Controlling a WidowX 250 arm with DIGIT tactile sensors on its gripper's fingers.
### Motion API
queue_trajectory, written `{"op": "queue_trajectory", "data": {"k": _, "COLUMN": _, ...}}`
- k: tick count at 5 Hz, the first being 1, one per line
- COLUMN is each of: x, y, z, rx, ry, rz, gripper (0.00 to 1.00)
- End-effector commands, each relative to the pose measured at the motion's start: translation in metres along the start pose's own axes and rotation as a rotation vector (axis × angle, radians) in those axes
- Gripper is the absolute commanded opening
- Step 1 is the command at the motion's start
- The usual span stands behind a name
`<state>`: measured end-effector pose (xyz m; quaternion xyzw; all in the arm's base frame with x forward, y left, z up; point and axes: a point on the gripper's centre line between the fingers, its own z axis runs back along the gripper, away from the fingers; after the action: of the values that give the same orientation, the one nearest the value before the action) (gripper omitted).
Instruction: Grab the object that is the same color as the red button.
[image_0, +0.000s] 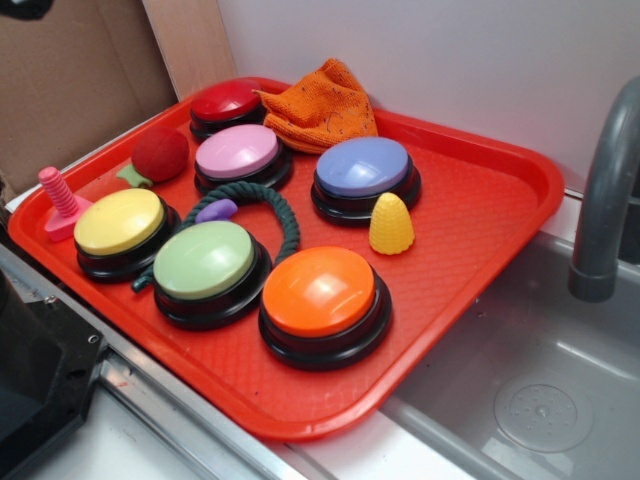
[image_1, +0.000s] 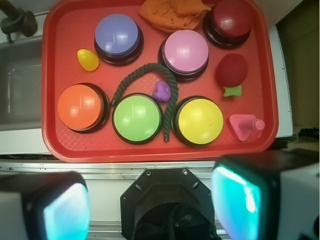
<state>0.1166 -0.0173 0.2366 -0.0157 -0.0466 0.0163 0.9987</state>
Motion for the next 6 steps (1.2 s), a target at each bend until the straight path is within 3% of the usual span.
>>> {"op": "queue_trajectory", "data": {"k": 1, "x": 0.000, "y": 0.000, "z": 0.000, "rx": 0.000, "ry": 0.000, "rz": 0.000, "gripper": 1.00}}
{"op": "queue_trajectory", "data": {"k": 2, "x": 0.017, "y": 0.013, "z": -0.011, "rx": 0.007, "ry": -0.087, "rz": 0.024, "gripper": 1.00}}
{"op": "queue_trajectory", "data": {"k": 3, "x": 0.036, "y": 0.033, "z": -0.028, "rx": 0.021, "ry": -0.103, "rz": -0.043, "gripper": 1.00}}
{"op": "queue_trajectory", "data": {"k": 4, "x": 0.047, "y": 0.050, "z": -0.046, "rx": 0.042, "ry": -0.158, "rz": -0.060, "gripper": 1.00}}
{"op": "queue_trajectory", "data": {"k": 6, "x": 0.072, "y": 0.106, "z": -0.086, "rx": -0.050, "ry": -0.268, "rz": -0.169, "gripper": 1.00}}
